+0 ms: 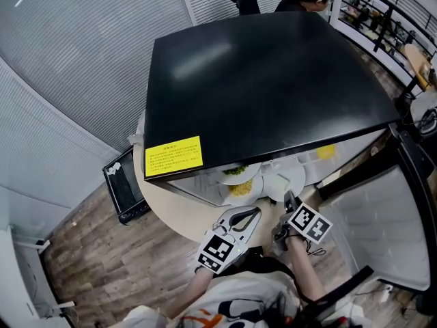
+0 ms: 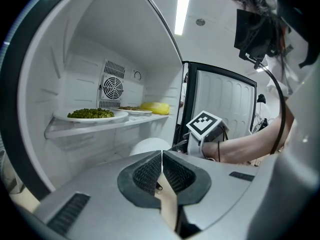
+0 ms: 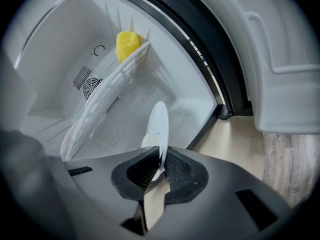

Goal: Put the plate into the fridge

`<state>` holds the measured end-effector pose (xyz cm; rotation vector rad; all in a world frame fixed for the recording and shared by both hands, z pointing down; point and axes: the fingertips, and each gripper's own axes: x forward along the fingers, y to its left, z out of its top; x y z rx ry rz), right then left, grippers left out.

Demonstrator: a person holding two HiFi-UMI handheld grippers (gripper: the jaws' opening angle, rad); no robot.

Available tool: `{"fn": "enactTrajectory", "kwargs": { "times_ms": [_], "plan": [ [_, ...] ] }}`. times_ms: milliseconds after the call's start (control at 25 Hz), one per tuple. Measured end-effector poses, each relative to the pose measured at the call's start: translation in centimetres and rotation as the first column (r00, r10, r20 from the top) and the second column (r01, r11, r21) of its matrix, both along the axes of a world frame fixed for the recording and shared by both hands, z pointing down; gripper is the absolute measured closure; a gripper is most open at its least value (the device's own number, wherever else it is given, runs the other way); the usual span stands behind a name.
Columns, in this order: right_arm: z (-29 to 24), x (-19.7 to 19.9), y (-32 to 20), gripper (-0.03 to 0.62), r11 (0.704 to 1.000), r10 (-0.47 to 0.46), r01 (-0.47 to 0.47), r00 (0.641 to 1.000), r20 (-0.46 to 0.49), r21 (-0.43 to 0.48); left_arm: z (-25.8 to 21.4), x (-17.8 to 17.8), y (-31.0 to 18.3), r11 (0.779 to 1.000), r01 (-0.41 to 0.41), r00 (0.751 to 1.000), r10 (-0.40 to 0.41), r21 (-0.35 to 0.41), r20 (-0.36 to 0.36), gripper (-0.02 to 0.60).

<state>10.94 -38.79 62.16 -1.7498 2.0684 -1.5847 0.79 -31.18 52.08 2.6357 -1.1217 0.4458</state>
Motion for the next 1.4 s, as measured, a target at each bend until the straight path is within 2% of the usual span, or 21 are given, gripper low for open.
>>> {"fn": "enactTrajectory", "kwargs": {
  "times_ms": [360, 560, 720, 960, 1120, 1200, 1280, 1400],
  "plan": [
    [-0.2, 0.3, -3.3, 0.556, 0.998, 0.025, -0.019, 0.995, -0.101, 0.055, 0.2, -0.4, 0.4, 1.000, 0.000, 1.000, 0.000, -0.008, 0.000, 0.569],
    [0.0, 0.7, -4.9, 0.545, 0.997, 0.013, 0.000, 0.984, -0.177, 0.075, 0.1, -0.5, 0.4, 1.000, 0.002, 1.000, -0.002, -0.005, 0.000, 0.568],
    [0.3, 0.6, -5.9, 0.525, 0.996, -0.030, 0.051, 0.969, -0.244, 0.079, 0.1, -0.6, 0.5, 1.000, -0.002, 1.000, 0.002, -0.011, 0.000, 0.569],
    [0.6, 0.6, -6.0, 0.476, 0.984, -0.113, 0.158, 0.911, -0.397, 0.081, 0.2, -0.7, 0.6, 1.000, -0.007, 1.000, 0.007, -0.014, 0.007, 0.569],
    [1.3, 0.8, -6.0, 0.365, 0.971, -0.164, 0.231, 0.821, -0.547, 0.055, 0.3, -1.0, 0.7, 1.000, -0.006, 1.000, 0.006, -0.017, 0.012, 0.568],
    [0.5, 0.6, -6.0, 0.365, 0.964, -0.160, 0.255, 0.786, -0.598, 0.076, 0.4, -1.1, 0.7, 1.000, -0.007, 1.000, 0.007, -0.018, 0.013, 0.569],
    [0.0, 0.3, -6.0, 0.365, 0.960, -0.157, 0.264, 0.776, -0.611, 0.088, 0.3, -1.1, 0.8, 1.000, -0.007, 1.000, 0.008, -0.017, 0.014, 0.569],
    [-0.4, -0.1, -5.7, 0.365, 0.961, -0.151, 0.258, 0.798, -0.584, 0.103, 0.3, -1.2, 0.9, 1.000, -0.009, 1.000, 0.010, -0.014, 0.014, 0.569]
  ]
}}
